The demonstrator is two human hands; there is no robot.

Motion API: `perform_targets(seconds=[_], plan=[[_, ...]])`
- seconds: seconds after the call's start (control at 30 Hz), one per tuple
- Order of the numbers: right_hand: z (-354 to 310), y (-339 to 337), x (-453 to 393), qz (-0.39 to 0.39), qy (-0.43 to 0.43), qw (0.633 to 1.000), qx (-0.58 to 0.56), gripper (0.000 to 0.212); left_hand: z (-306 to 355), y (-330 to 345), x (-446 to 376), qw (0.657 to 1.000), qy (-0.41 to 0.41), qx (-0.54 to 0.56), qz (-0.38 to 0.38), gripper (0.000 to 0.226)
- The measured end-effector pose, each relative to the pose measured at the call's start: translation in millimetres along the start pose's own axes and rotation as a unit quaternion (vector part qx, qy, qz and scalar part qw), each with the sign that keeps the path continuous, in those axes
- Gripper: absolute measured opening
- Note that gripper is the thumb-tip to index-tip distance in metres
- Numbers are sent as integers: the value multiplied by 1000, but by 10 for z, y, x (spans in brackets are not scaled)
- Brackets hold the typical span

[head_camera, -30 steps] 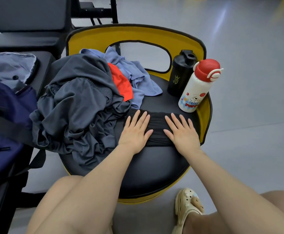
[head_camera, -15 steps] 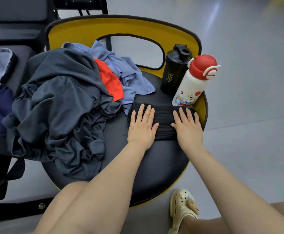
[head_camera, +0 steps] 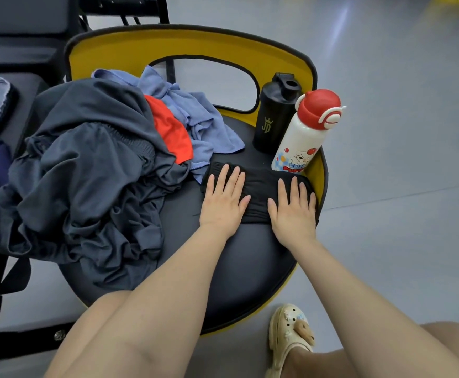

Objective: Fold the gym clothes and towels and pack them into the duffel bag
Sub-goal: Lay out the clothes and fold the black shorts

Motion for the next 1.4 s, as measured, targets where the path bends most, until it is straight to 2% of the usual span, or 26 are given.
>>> perform_targets(seconds=[0.17,0.3,0.63,0.77,0.9,1.0,1.07,1.13,1.2,1.3,1.4], plan=[[-23,-35,-2,-21,8,1000,7,59,-30,-90,6,999,18,49,-12,56],[-84,-250,33,4,5,1000,2,61,-129,-338,58,996,54,69,-6,53],[-770,-1101,199,63,-99,991,-67,62,-679,-968,513,998,49,16,37,54],[-1187,-1450,252,62,-170,979,-97,65,-1115,-1195,759,999,10,5,43,54],[-1628,-1689,314,56,-235,962,-127,68,-1783,-1325,1058,996,-82,24,34,63],[-1998,-1722,342,29,-277,948,-155,69,-2187,-1306,1229,984,-162,72,26,73],[-2224,-1640,353,-1,-295,938,-181,70,-2331,-1264,1296,971,-197,134,26,63],[-2380,-1504,341,-46,-287,929,-229,70,-2414,-1291,1337,960,-215,170,54,39],[-2469,-1399,299,-82,-267,917,-285,69,-2404,-1351,1354,956,-215,187,75,27],[-2494,-1386,197,-90,-231,902,-354,68,-2224,-1406,1317,963,-162,206,65,25],[-2461,-1323,119,-111,-191,887,-406,67,-2022,-1372,1285,974,-106,199,10,24]])
Point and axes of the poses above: each hand's wrist, its own x-axis away from the middle knuckle, its own y-axis out of the palm, z = x × y, the point moved 9 cm from there along -x, towards the middle knuckle, and after that the axes turned 6 degrees about x, right-handed, at the moved point
